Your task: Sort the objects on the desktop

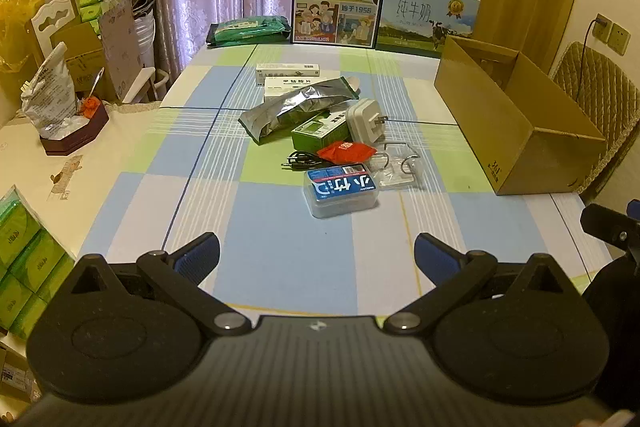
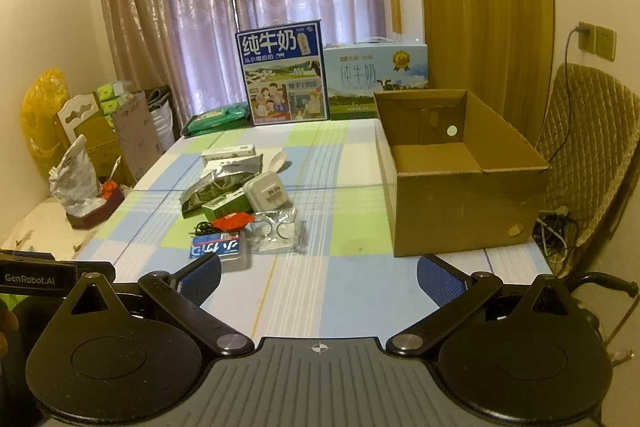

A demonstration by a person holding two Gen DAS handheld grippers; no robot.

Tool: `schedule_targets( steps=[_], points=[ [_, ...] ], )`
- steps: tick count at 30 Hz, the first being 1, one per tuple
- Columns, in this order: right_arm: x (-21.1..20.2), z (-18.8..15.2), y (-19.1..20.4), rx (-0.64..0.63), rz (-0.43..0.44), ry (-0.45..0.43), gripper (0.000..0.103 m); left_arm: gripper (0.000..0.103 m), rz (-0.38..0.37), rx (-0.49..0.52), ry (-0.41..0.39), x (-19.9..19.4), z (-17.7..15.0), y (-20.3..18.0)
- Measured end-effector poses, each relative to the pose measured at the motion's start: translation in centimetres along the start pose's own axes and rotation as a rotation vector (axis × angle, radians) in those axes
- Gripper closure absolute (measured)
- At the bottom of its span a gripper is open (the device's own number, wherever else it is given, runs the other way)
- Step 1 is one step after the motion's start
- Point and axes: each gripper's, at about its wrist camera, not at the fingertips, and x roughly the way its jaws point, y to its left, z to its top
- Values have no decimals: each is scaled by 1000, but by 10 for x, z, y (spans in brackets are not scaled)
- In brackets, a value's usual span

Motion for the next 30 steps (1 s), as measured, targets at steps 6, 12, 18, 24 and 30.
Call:
schedule_targets(
  steps=[6,12,18,24,30],
  points=[
    [3,-2,1,-11,6,12,2,1,4,-4,4,2,-1,0],
    [6,-5,-1,-24,12,15,2,1,3,-8,13,7,-3,1],
    [8,-7,1,-47,57,13,2,1,-5,-9,12,9,-3,5],
    [19,-6,4,-79,99,32,2,1,-31,19,22,16,-2,16],
    [38,0,7,-117,148,51,2,1,-67,149,2,25,16,24]
  ],
)
